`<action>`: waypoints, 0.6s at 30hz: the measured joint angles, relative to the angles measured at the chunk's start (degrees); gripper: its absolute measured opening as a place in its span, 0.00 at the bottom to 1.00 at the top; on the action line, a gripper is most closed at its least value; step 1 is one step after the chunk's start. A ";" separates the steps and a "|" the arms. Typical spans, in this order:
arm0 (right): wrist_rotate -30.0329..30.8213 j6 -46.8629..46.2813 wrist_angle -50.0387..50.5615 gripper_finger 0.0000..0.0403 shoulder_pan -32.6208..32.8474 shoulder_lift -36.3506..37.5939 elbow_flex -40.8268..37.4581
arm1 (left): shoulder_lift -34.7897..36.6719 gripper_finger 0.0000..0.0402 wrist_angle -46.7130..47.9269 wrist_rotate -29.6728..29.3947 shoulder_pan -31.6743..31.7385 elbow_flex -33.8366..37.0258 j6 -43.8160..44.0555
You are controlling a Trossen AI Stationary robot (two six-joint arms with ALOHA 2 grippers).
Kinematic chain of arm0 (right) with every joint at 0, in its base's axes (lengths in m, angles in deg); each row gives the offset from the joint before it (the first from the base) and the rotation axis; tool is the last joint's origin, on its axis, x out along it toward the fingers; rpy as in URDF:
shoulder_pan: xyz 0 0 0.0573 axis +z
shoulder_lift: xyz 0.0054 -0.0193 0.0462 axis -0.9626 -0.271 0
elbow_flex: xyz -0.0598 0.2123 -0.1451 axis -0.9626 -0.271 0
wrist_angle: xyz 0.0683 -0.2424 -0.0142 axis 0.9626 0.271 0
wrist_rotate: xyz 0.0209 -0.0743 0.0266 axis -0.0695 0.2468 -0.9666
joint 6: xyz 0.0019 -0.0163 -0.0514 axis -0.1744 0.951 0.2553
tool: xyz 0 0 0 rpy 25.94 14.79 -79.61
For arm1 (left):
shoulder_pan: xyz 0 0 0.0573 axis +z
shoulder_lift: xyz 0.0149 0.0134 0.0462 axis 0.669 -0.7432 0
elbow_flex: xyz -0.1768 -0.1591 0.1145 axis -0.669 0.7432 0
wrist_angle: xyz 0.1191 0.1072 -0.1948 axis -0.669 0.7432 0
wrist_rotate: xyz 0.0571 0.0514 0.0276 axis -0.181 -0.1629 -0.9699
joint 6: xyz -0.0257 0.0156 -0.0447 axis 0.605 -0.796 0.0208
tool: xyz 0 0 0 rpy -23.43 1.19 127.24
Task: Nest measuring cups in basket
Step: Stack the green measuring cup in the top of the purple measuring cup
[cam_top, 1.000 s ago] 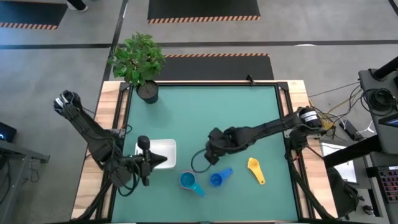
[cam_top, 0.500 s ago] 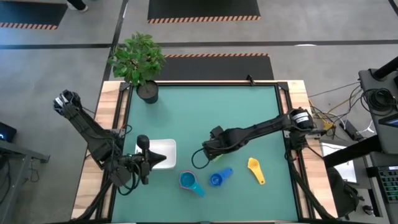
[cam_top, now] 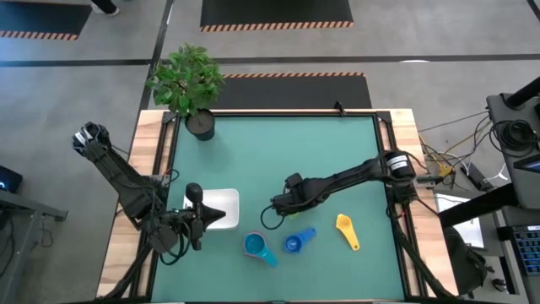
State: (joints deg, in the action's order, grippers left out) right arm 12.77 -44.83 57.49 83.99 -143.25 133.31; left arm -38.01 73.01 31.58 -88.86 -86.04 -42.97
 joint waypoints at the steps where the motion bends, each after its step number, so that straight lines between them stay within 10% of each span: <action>1: -0.19 -0.06 -0.08 0.38 0.00 -0.42 0.00 | 0.00 0.00 0.01 0.00 0.00 0.00 0.00; 18: -0.34 2.27 -0.35 0.05 0.15 -1.43 0.00 | 0.00 0.00 0.04 0.00 0.00 0.00 0.02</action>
State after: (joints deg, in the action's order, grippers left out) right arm 12.43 -42.57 57.15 84.14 -144.68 133.31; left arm -38.01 73.05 31.58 -88.86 -86.04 -42.95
